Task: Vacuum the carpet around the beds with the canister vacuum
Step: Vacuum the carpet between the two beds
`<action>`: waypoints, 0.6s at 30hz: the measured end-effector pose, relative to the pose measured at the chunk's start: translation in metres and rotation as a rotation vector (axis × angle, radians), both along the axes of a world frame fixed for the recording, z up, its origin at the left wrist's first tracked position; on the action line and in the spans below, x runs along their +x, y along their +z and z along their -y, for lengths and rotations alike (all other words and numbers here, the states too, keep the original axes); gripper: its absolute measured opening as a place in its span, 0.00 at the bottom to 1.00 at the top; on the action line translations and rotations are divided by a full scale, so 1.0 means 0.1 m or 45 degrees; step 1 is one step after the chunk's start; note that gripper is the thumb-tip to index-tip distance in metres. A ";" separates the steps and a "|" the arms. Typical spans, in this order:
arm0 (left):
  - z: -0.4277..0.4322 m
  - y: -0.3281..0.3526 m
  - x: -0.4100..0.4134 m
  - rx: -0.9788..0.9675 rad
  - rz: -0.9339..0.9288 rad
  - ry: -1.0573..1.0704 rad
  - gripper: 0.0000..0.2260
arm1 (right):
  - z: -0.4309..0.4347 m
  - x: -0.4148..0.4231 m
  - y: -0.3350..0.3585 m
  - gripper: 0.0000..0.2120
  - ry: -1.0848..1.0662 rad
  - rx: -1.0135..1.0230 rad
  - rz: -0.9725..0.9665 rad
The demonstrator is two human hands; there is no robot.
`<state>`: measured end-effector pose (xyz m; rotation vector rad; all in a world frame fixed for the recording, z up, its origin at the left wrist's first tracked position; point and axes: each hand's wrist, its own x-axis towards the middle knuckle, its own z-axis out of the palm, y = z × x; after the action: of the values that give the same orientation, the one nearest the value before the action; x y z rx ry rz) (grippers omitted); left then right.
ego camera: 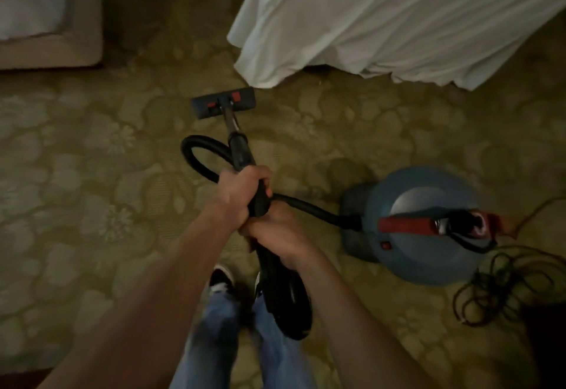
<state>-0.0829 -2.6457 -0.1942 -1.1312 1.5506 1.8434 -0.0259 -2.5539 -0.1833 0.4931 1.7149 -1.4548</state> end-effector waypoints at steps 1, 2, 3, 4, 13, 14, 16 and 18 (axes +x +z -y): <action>-0.14 -0.03 0.01 0.004 0.010 -0.044 0.08 | -0.19 0.04 -0.01 0.04 0.010 -0.087 0.036; -0.26 -0.06 0.01 0.018 0.029 -0.085 0.08 | -0.38 0.07 0.00 0.04 0.027 -0.179 0.078; -0.37 -0.09 0.01 0.039 0.058 -0.125 0.08 | -0.55 0.11 0.00 0.06 0.023 -0.265 0.124; -0.47 -0.11 0.01 0.062 0.099 -0.160 0.08 | -0.71 0.15 -0.01 0.09 0.002 -0.326 0.182; -1.62 -0.40 0.48 -0.024 0.252 -0.365 0.10 | -2.19 0.41 -0.63 0.14 -0.451 0.250 0.133; -1.75 -0.42 0.57 -0.063 0.242 -0.346 0.10 | -2.40 0.47 -0.72 0.13 -0.409 0.382 0.064; -1.99 -0.47 0.70 -0.112 0.215 -0.331 0.06 | -2.82 0.57 -0.92 0.10 -0.175 0.614 -0.025; -2.22 -0.55 0.85 -0.188 0.203 -0.347 0.04 | -3.22 0.65 -1.06 0.07 0.034 0.842 -0.011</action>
<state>0.0023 -2.4236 -0.2490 -1.0429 1.6760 1.4476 0.0388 -2.2320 -0.2894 0.8015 2.1875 -0.8394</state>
